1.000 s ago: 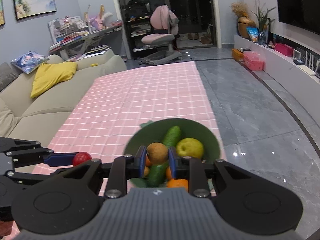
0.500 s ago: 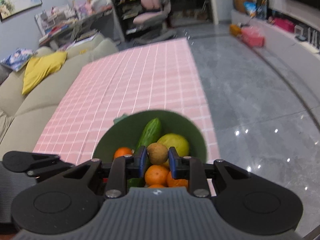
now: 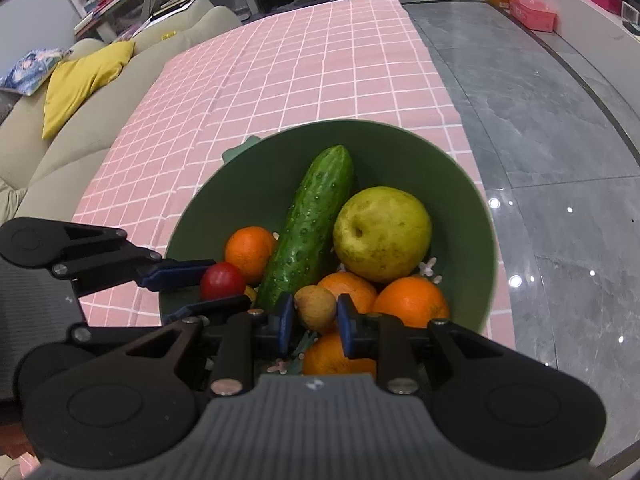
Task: Organize fruits
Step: 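Lower tomato and kiwi into the colander and open both tools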
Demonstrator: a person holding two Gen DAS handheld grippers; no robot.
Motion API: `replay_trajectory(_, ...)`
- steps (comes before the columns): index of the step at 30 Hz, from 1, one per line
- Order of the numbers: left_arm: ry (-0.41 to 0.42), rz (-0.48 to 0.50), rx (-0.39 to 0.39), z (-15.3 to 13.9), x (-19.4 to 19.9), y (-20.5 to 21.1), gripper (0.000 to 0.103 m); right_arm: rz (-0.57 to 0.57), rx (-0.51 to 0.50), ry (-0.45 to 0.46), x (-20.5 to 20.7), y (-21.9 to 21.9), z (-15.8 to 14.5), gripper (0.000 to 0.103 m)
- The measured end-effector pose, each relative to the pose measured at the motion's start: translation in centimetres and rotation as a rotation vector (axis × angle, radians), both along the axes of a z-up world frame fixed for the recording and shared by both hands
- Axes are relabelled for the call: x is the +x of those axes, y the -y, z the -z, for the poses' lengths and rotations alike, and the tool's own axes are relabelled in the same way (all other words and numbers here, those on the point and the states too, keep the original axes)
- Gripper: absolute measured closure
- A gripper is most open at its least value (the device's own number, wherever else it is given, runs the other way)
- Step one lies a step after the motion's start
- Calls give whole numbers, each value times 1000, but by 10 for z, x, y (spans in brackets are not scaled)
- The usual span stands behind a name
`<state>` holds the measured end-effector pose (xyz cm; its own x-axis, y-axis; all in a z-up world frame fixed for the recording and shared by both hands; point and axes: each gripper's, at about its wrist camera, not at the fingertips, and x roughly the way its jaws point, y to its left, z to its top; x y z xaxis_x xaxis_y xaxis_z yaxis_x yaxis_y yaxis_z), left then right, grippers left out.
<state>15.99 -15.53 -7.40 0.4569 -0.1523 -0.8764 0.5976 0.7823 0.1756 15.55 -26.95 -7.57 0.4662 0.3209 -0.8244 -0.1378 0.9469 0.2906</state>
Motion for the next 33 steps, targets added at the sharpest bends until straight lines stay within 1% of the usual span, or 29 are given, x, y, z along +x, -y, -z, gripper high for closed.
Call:
replay_trajectory(2,16,7,12,2,-2,1,71,-9,-15,1,2,-2,1,83)
replay_trajectory(6,18,6,-6,0,-4,-1,71,-18,-29,-2,6,-4,4,83)
replay_trajectory(9,31,13,5,1,-4,-1,71,-21,-35,0,6,-5,3,83)
replay_trajectory(14,23,22,20,-1,0,1,69,-23,-40,0,5,-6,3,82)
replay_trajectory(17,15,1,23,-4,2,1,56,-19,-42,-3,5,-6,1,81)
replay_trajectory(18,12,-8,17,-7,2,1,49,-16,-41,-1,5,-6,0,79)
replay_trajectory(19,8,-18,7,-10,2,1,46,-13,-40,4,5,-5,-2,73)
replay_trajectory(21,7,-38,-11,-20,1,-1,36,-2,-33,18,6,-3,-8,66)
replay_trajectory(24,19,-78,-38,-35,-1,-5,32,17,-17,34,6,4,-20,66)
replay_trajectory(27,-7,-156,-106,-53,-1,-17,29,27,-27,69,4,8,-36,66)
replay_trajectory(29,-46,-252,-164,-63,1,-27,28,29,-31,97,1,11,-50,58)
replay_trajectory(30,-67,-313,-190,-69,2,-33,27,29,-30,105,-1,12,-56,45)
replay_trajectory(31,-76,-360,-209,-75,1,-38,27,28,-33,117,-3,14,-62,39)
replay_trajectory(32,-72,-388,-227,-82,-2,-41,27,31,-43,138,-7,16,-70,39)
replay_trajectory(33,-62,-401,-238,-88,-6,-41,24,33,-55,151,-10,16,-76,39)
